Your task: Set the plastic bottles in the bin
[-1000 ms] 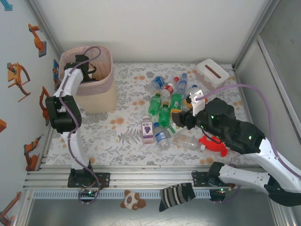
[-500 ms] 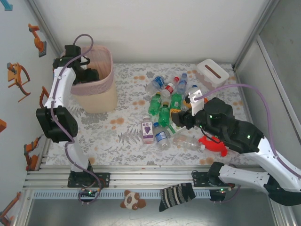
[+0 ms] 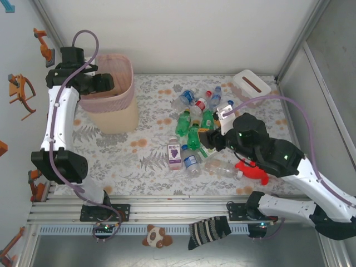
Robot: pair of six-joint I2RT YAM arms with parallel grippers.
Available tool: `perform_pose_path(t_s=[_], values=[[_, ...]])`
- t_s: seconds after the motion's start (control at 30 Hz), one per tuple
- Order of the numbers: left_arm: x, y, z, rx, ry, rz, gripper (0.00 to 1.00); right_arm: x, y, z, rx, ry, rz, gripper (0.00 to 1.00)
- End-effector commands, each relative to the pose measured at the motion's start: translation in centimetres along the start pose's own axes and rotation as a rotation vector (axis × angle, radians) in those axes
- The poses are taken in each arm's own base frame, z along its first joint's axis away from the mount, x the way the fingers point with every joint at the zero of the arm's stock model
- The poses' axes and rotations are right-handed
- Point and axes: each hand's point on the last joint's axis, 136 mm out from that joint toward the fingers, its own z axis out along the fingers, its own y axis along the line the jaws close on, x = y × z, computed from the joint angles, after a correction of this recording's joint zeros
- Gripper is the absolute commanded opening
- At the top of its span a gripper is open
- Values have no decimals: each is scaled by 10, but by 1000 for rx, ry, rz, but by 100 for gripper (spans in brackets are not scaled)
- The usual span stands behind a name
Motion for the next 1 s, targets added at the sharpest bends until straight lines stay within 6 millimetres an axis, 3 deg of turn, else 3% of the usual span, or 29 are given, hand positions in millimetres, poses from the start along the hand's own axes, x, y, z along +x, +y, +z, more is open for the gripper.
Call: perform_pose_path(t_s=[0.0,0.17,0.37,0.53,0.7,0.97], values=[[9,-17,-29,59,-16,-3,78,-5,-8,-5,49,-6,49,66],[22,-34,-53,120,-45,-2,78,15,-13,1,87,85,84,65],[46,-58,-71,220,-60,-16,78,57,-17,13,132,248,111,63],[68,-65,-82,273,-73,-49,78,90,-13,24,138,370,163,63],[92,-67,-89,315,-88,-88,79,134,4,46,108,551,201,61],[117,-66,-96,349,-109,-148,80,181,40,81,36,671,203,64]])
